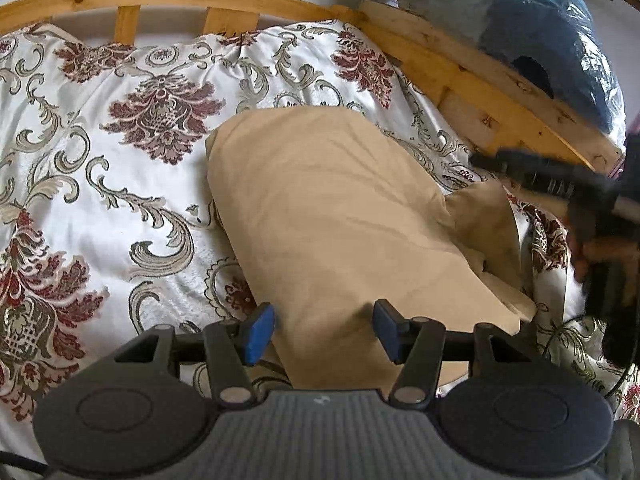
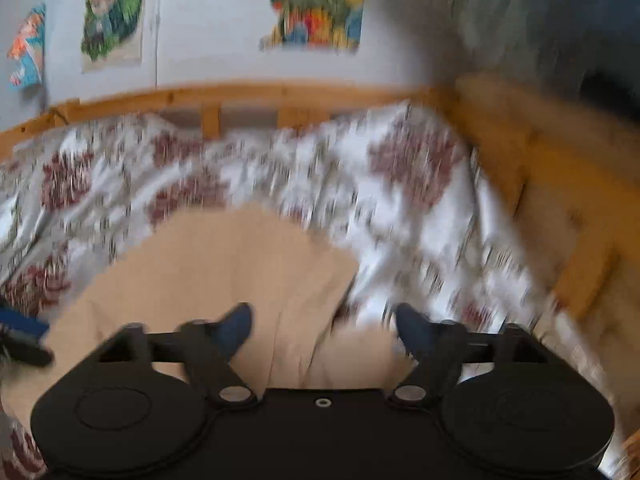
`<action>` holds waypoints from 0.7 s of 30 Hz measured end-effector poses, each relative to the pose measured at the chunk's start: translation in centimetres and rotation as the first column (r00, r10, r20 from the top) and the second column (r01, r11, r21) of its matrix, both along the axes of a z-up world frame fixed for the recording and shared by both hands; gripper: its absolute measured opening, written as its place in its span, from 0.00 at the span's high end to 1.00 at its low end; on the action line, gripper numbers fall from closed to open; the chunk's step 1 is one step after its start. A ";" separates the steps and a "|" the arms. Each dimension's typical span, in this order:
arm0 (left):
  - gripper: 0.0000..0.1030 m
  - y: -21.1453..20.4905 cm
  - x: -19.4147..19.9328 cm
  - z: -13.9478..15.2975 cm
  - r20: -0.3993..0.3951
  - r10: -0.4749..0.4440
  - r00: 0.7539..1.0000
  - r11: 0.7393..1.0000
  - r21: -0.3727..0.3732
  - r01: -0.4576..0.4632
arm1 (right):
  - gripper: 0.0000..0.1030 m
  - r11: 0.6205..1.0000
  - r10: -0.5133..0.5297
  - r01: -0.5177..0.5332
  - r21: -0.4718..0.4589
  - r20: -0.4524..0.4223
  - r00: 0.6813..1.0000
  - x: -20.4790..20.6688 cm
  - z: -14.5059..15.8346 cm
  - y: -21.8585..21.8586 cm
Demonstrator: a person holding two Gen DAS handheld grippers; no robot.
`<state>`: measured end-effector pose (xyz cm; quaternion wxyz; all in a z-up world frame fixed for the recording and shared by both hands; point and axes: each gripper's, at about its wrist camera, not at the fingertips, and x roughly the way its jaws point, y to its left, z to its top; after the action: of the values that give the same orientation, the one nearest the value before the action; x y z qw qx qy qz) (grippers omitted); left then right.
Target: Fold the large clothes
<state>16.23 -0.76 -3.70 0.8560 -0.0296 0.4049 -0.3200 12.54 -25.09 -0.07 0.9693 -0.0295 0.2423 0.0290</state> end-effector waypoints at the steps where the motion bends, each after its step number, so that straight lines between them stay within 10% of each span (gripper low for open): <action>1: 0.41 0.0 0.0 0.0 -0.002 0.000 1.000 1.000 0.002 0.000 | 0.20 1.000 0.007 -0.007 0.004 0.013 1.000 0.3 0.6 0.3; 5: 0.41 -0.1 -0.1 -0.3 -0.002 0.002 1.000 1.000 0.019 -0.002 | 0.20 0.996 0.083 -0.083 0.035 0.000 0.997 3.5 0.3 2.9; 11: 0.42 -0.5 -0.4 -1.0 0.015 0.000 1.000 0.998 0.069 -0.001 | 0.46 0.957 0.282 -0.274 0.091 -0.091 0.955 10.2 -3.6 6.5; 21: 0.35 0.2 1.0 -3.0 -0.045 0.005 0.999 0.999 0.033 -0.004 | 0.45 0.959 0.250 -0.223 0.173 -0.148 0.957 12.1 -9.0 6.8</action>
<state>17.25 -0.55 -6.68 0.8478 -0.0238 0.4291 -0.3106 24.65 -18.33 -9.05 0.9343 0.0196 0.3149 0.1661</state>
